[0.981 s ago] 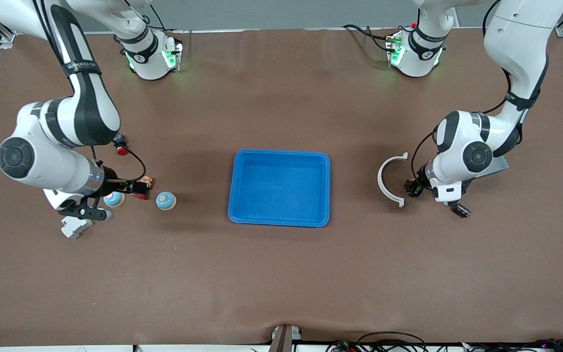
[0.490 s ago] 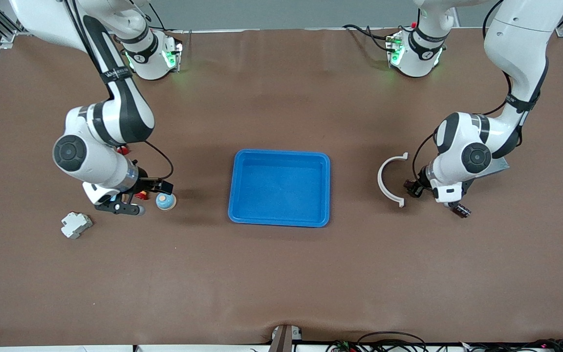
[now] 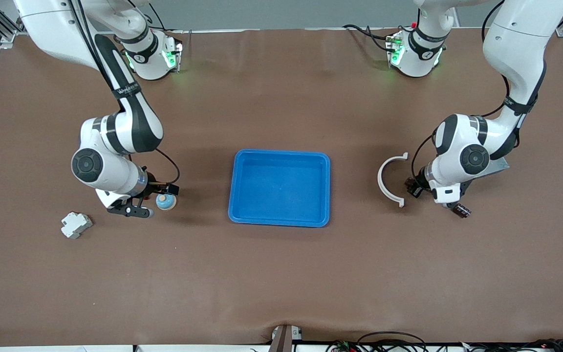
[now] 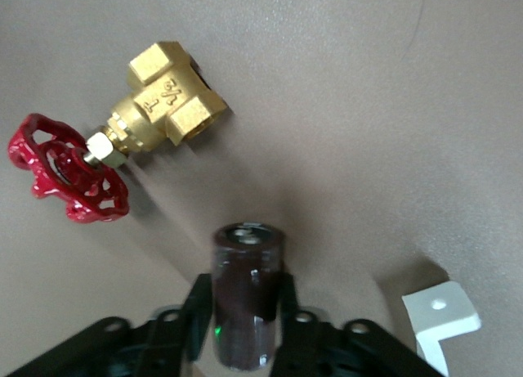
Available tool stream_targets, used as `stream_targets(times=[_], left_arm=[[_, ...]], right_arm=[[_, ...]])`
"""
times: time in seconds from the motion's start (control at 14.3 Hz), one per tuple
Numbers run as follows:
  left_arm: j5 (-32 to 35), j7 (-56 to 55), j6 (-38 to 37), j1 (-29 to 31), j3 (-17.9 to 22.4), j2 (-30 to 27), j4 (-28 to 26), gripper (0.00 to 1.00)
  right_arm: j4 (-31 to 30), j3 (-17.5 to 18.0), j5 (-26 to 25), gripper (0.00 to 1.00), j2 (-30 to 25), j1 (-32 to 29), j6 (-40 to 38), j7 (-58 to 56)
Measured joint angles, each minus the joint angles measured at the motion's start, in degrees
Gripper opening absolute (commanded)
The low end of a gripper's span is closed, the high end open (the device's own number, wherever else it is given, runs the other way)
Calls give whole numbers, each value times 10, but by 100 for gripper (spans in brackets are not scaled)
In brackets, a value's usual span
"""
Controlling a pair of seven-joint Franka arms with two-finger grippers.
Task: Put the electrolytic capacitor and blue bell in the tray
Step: 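Grasp the brown capacitor with the left gripper while the right gripper lowers, then place the capacitor in the tray while the right gripper grasps the bell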
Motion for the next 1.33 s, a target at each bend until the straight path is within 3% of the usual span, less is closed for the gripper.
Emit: stream_targets(times=[0.07,0.42,0.63,0.91,1.33], left_arm=[[0,0,0,0,0,0,1,0],[0,0,-13,0,-1,-10,27,0],[0,-19,-78,-2,-15,-31,65,0],[0,-107,-173,-12,-64,-44,138,0],[0,-312,-202,-127,-82,-34,184,0]], right_arm=[[0,0,0,100,3,0,1,0],[11,-6,0,100,17,-1,5,0],[21,-9,-1,100,33,-2,9,-1],[27,-11,-1,100,58,-3,36,-1],[29,-13,-1,100,75,-7,39,-1]])
